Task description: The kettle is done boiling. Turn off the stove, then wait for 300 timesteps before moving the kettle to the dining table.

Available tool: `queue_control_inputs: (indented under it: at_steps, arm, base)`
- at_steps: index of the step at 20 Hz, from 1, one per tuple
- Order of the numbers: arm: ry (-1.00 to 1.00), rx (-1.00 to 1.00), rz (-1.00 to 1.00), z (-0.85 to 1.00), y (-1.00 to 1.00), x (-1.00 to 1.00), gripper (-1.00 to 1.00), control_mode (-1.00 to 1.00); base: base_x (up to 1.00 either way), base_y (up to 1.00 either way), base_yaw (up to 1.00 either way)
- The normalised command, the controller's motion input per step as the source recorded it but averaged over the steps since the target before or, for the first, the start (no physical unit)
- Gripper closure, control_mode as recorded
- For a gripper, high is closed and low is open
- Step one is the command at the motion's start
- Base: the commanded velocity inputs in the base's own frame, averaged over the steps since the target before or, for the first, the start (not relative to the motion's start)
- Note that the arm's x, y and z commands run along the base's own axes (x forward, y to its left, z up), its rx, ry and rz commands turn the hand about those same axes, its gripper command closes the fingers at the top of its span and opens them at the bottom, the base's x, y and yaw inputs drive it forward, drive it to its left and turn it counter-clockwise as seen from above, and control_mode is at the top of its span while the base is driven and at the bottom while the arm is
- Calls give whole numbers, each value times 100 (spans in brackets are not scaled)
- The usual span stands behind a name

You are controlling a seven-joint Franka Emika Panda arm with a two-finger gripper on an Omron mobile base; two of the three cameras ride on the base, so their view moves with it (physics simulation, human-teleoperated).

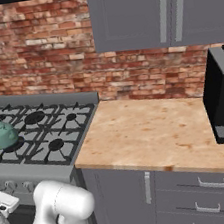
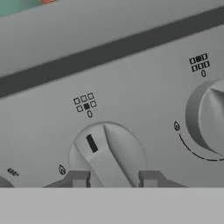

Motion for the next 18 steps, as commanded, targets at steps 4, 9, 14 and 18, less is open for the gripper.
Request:
queue_control_inputs:
  at_steps: [4, 9, 14, 18]
  arm:
    - [0, 9, 0, 0, 0, 0, 100, -100]
    - [2, 13, 0, 0, 0, 0, -100, -100]
    - [0, 12, 0, -1, 0, 0, -100, -100]
    - [0, 8, 0, -4, 0, -8, -100, -100]
  base:
    - [0, 0, 0]
    - [0, 0, 0]
    - [0, 0, 0]
    - [0, 0, 0]
